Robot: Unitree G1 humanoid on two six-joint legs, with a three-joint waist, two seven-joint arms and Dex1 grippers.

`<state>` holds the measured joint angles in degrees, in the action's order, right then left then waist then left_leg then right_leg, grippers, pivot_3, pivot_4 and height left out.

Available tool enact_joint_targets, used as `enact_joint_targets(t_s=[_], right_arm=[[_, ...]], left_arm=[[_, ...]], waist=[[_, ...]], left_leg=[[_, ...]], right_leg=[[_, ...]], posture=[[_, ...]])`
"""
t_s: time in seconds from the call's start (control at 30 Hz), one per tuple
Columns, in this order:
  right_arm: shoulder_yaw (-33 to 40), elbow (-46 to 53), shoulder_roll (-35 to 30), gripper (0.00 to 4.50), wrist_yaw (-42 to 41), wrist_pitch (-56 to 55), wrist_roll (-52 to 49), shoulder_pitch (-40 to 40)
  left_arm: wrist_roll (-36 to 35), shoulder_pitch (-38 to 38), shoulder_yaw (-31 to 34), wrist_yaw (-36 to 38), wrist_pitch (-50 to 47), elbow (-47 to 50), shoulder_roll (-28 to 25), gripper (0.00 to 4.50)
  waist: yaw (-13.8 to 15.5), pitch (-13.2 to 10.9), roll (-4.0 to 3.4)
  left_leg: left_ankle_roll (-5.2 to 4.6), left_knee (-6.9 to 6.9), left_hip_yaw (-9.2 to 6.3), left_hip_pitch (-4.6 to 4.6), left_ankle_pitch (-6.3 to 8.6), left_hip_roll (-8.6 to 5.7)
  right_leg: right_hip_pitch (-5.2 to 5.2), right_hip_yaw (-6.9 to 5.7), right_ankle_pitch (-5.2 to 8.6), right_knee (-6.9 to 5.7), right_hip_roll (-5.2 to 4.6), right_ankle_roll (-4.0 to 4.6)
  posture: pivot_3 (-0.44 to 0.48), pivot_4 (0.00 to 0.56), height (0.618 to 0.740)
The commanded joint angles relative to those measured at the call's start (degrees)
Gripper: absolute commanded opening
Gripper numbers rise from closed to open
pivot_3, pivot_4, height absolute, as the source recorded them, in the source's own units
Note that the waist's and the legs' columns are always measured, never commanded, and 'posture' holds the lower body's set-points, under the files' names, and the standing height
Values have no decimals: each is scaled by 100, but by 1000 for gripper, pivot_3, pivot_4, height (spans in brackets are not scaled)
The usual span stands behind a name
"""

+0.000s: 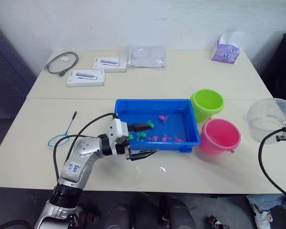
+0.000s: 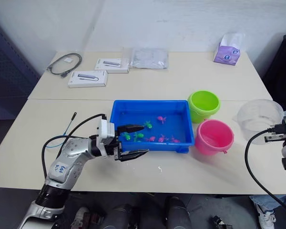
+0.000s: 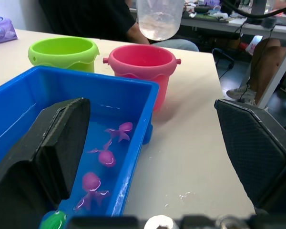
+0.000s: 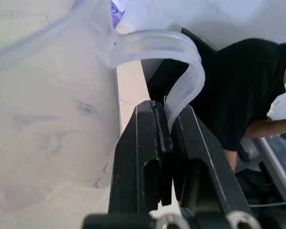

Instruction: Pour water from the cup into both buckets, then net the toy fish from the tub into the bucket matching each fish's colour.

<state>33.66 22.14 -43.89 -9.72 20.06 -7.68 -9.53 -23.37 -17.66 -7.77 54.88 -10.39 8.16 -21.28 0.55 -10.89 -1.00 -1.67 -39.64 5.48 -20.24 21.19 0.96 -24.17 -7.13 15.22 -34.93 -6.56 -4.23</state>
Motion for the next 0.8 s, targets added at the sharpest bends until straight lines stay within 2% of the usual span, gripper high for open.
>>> enact_joint_targets(t_s=[0.03, 0.4, 0.8], right_arm=[[19, 238, -316, 33, -123, -169, 563, 34], [-249, 33, -529, 33, -315, -1031, 1922, -79], [-324, -393, -495, 33, -191, -1918, 2857, -93]], left_arm=[[-73, -60, 4, 43, 62, 133, 25, 4500], [28, -98, -52, -32, 225, 75, 233, 4500], [111, -125, -69, -70, 302, 11, 308, 4500]], waist=[[20, -1, 1], [86, -4, 6], [78, -6, 10]], left_leg=[[0, 0, 0, 1, 0, -1], [-4, -1, 1, -1, -5, -6], [-2, -1, 2, -1, -9, -8]], right_leg=[[0, 0, 0, 0, 1, 0], [0, -2, -1, 0, 10, -2], [0, -3, -2, 0, 12, -4]], posture=[[0, 150, 740], [0, 150, 740], [0, 150, 740]])
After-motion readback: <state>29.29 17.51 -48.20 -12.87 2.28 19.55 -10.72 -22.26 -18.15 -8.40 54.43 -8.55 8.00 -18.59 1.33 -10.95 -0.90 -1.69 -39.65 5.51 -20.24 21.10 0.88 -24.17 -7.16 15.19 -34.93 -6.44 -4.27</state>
